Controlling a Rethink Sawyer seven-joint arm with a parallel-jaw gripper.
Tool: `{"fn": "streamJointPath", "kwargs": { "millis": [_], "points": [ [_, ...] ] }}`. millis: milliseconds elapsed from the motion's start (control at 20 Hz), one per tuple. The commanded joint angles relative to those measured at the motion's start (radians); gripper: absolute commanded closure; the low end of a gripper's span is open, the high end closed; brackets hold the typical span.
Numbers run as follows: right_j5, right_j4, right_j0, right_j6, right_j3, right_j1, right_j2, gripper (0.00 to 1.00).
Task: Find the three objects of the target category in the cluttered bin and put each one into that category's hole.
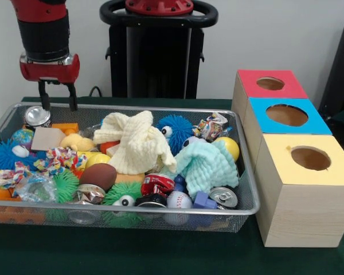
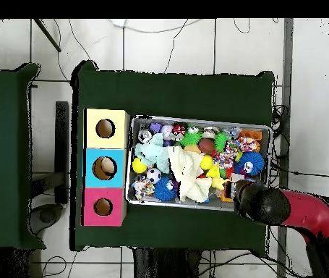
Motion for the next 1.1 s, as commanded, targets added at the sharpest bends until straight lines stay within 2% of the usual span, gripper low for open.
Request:
{"fn": "streamJointPath", "kwargs": {
  "millis": [50,200,1100],
  "points": [
    [0.007,-0.04,-0.096,-0.295,0.019,0.027,0.2,0.0],
    [0.005,-0.031,-0.072,-0.192,0.02,0.014,0.172,0.0],
    [-0.038,-0.084,-0.079,-0.13,0.022,0.056,0.172,0.0]
  ]
}}
